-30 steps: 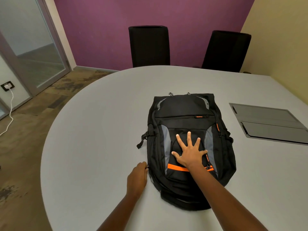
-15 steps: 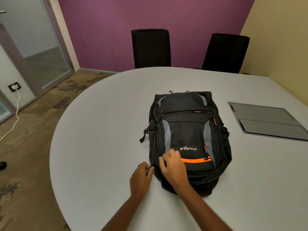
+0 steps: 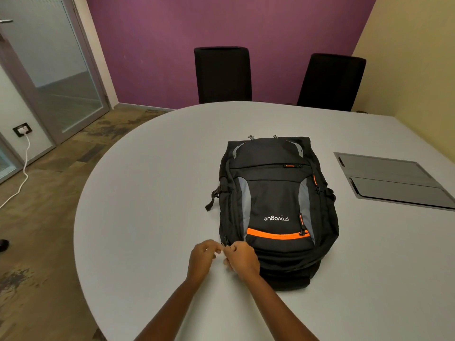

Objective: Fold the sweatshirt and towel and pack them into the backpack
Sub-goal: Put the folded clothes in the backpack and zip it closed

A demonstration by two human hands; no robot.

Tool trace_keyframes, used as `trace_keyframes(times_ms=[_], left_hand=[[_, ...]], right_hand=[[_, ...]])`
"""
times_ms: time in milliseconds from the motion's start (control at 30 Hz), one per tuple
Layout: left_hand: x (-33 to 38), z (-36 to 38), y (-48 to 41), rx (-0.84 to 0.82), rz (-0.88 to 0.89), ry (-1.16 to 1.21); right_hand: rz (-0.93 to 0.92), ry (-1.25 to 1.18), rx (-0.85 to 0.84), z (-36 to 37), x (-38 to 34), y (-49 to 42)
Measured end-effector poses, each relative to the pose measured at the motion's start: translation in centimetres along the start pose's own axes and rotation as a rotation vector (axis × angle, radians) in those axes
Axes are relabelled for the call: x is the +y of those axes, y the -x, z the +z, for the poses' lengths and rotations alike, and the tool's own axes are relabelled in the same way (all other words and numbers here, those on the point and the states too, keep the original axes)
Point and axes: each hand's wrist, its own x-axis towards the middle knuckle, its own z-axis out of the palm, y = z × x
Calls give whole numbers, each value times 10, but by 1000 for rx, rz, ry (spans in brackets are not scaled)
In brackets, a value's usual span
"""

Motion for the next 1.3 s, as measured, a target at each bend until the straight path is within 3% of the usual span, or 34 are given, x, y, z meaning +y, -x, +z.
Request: trace_keyframes(times_ms=[133,300,500,867,967,1067,1167,1233,1300], left_hand=[[23,9,-23,-50,-221,-66],[35,23,-37,28,-182,-249],[40,16,-44,137,-175,-294],[53,-24,-74,278,-63,-492],[56,-7,-60,335,126,-678],[57,17,-41,213,571,-744],[53,45,-12,-76,899,-842],[49,62,6,-294,988,-998],[47,78,20,-427,932,-1175]], right_hand=[[-80,138,1,4,0,4],[-139,270,16,-6,0,4],[-185,312,-31,-28,20,13],[-103,314,79,-108,111,39],[-105,295,110,-105,115,39],[-90,254,156,-94,115,35],[-79,202,212,-89,114,38],[-101,175,230,-87,112,42],[-128,174,239,-84,111,46]])
